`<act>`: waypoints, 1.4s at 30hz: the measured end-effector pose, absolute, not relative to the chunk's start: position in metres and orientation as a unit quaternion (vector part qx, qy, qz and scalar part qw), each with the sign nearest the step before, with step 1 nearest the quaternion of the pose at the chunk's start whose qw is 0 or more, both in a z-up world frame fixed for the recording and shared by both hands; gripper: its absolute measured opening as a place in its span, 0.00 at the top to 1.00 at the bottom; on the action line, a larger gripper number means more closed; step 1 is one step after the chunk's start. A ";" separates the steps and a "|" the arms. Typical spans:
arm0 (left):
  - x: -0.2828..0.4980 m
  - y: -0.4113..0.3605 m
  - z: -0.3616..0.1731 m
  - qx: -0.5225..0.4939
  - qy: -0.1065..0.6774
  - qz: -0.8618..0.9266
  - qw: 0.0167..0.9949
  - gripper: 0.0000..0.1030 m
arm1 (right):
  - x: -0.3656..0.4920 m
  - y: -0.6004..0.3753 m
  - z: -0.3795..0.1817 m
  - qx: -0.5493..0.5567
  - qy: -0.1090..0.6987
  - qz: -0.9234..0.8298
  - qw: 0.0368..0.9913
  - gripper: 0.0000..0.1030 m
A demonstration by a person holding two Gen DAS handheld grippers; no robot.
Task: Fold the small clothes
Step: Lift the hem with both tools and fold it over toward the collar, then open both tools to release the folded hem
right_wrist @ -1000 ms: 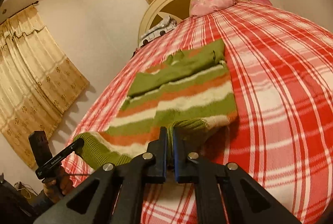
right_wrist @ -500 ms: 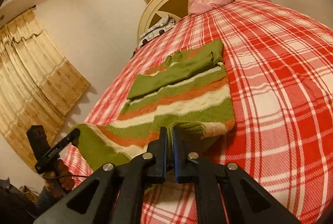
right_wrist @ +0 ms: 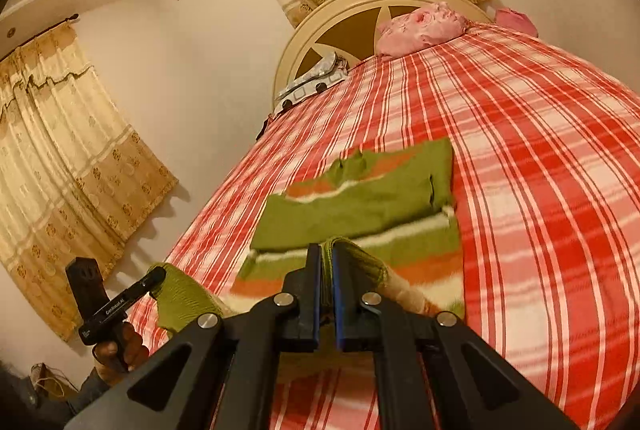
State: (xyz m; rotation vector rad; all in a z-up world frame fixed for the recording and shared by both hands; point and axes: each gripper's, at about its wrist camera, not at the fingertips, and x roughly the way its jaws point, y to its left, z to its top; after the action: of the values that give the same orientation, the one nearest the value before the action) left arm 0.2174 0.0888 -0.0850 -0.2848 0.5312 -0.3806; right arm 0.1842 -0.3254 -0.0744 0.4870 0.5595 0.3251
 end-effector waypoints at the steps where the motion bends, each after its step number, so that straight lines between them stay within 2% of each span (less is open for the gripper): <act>1: 0.224 0.090 -0.083 -0.140 0.259 -0.185 0.938 0.90 | 0.191 -0.326 -0.072 0.237 0.272 0.156 0.920 0.96; 19: 0.352 0.097 -0.074 -0.136 0.263 -0.159 0.942 0.90 | 0.322 -0.338 -0.032 0.223 0.268 0.149 0.925 0.96; 35: 0.474 0.087 -0.124 -0.114 0.325 -0.133 0.929 0.90 | 0.447 -0.365 -0.093 0.224 0.331 0.108 0.910 0.96; 39: 0.498 0.087 -0.141 -0.112 0.344 -0.094 0.928 0.82 | 0.486 -0.381 -0.124 0.233 0.352 0.083 0.903 0.95; 40: 0.501 0.087 -0.143 -0.112 0.349 -0.086 0.927 0.72 | 0.496 -0.381 -0.133 0.226 0.360 0.078 0.902 0.94; 41: 0.502 0.088 -0.145 -0.114 0.358 -0.081 0.923 0.63 | 0.501 -0.380 -0.137 0.216 0.365 0.075 0.902 0.88; 42: 0.501 0.089 -0.145 -0.119 0.363 -0.076 0.921 0.46 | 0.505 -0.379 -0.143 0.207 0.371 0.068 0.903 0.60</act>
State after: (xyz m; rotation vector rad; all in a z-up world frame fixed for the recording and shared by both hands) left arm 0.5010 0.0888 -0.1450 -0.2454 0.7452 -0.1570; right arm 0.5049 -0.3786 -0.1435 0.4284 0.7678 0.1406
